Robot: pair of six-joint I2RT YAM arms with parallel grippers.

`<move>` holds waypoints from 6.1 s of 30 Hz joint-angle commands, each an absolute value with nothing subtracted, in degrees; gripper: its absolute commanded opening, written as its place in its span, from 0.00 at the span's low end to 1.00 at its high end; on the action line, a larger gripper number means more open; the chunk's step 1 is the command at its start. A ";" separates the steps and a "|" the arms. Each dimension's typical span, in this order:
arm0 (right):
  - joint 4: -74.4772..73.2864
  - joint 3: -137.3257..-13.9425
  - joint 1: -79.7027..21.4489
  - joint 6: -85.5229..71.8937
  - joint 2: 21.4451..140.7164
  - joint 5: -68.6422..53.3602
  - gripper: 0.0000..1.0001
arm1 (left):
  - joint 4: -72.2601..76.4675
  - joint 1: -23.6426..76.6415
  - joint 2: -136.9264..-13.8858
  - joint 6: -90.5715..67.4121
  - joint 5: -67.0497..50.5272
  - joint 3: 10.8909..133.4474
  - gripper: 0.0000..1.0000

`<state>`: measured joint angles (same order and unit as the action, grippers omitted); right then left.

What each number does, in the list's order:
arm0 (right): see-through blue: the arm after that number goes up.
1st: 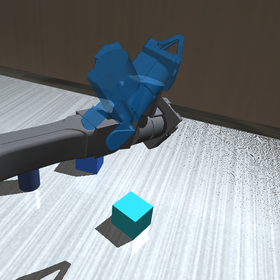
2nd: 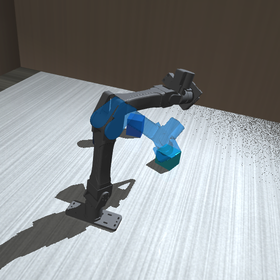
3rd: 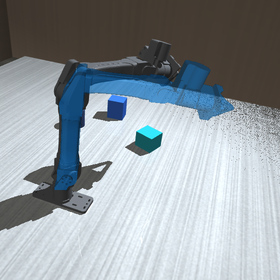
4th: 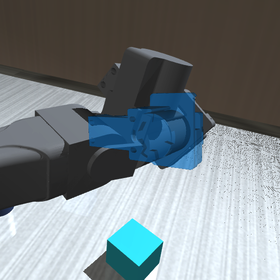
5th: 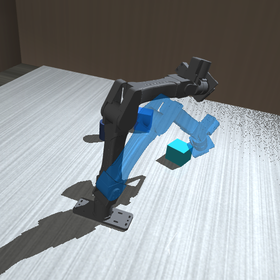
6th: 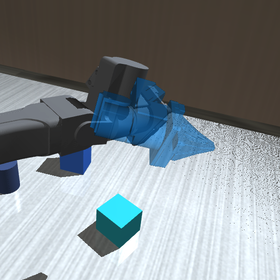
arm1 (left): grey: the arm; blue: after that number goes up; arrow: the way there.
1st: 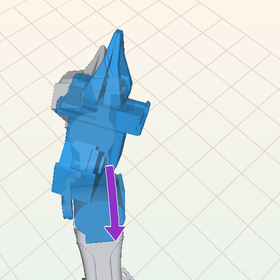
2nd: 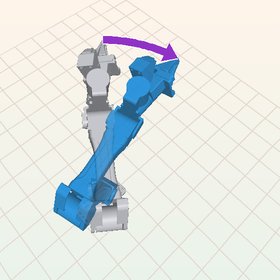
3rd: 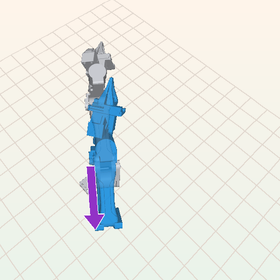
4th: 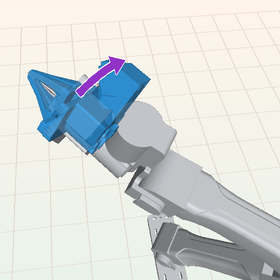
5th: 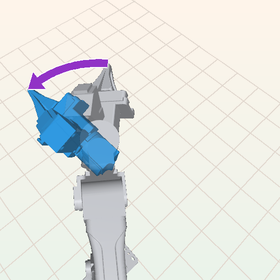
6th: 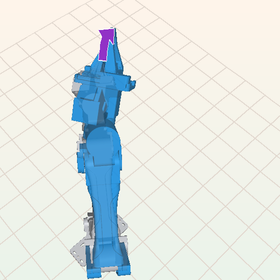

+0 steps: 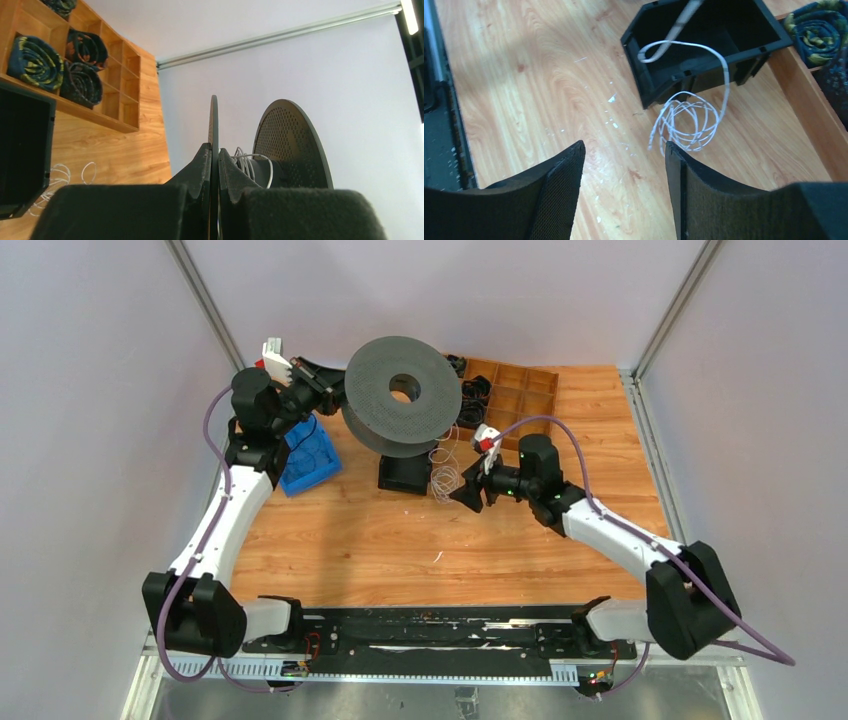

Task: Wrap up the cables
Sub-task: Wrap the cable around the cable reel.

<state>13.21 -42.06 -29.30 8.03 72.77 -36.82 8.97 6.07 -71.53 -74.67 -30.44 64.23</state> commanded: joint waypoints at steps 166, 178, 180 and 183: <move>-34.85 -95.89 -38.17 36.64 75.58 -5.36 0.01 | -19.87 41.04 -62.81 17.63 -22.86 70.95 0.00; -29.76 -85.95 -25.82 35.21 72.55 -8.49 0.01 | -19.84 39.72 -63.26 12.20 -27.11 74.38 0.00; -29.17 -84.68 -23.70 34.77 72.40 -10.26 0.01 | -19.62 39.24 -63.45 11.50 -28.68 74.59 0.00; -28.54 -83.37 -21.22 34.51 72.57 -12.95 0.02 | -19.05 38.82 -63.82 10.43 -30.48 74.73 0.00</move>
